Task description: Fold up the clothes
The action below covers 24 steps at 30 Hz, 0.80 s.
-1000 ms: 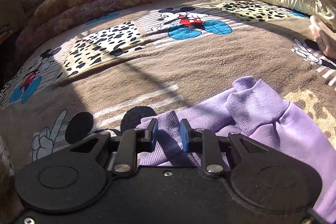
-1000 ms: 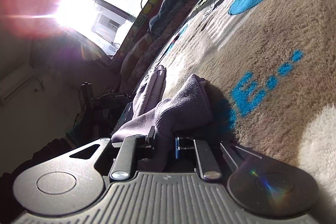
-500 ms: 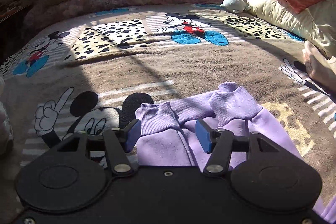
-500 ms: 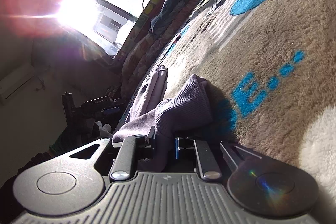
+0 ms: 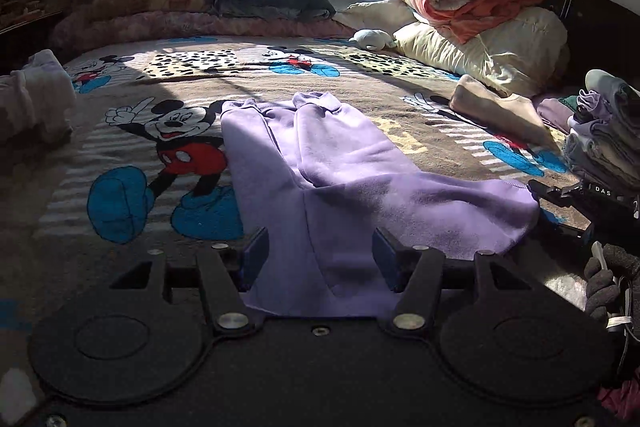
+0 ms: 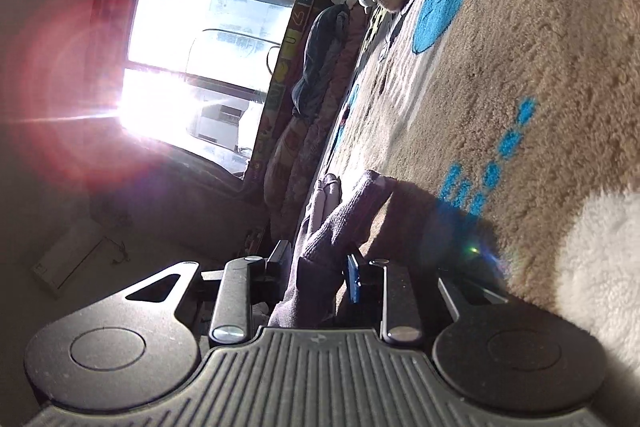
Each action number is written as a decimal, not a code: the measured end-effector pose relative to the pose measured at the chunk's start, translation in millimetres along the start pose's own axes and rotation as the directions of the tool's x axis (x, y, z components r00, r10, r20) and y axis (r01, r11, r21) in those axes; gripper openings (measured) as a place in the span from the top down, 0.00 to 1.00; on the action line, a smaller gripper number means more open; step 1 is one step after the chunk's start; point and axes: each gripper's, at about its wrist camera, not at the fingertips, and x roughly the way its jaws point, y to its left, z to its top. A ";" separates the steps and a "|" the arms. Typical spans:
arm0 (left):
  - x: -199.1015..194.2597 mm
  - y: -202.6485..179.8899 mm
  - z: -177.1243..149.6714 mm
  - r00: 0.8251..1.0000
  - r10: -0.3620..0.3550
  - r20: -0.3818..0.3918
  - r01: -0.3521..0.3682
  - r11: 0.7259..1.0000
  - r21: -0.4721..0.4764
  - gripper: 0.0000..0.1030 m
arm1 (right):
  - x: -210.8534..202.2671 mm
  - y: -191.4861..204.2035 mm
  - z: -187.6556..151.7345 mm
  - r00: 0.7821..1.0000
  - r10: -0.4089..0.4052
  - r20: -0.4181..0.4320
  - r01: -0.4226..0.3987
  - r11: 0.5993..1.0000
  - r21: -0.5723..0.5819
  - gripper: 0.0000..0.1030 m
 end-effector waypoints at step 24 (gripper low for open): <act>29.7 -36.8 -83.1 0.993 -0.105 0.048 0.085 0.946 0.311 0.25 | 90.5 129.7 32.3 0.995 -0.098 -0.002 0.097 0.987 -0.128 0.87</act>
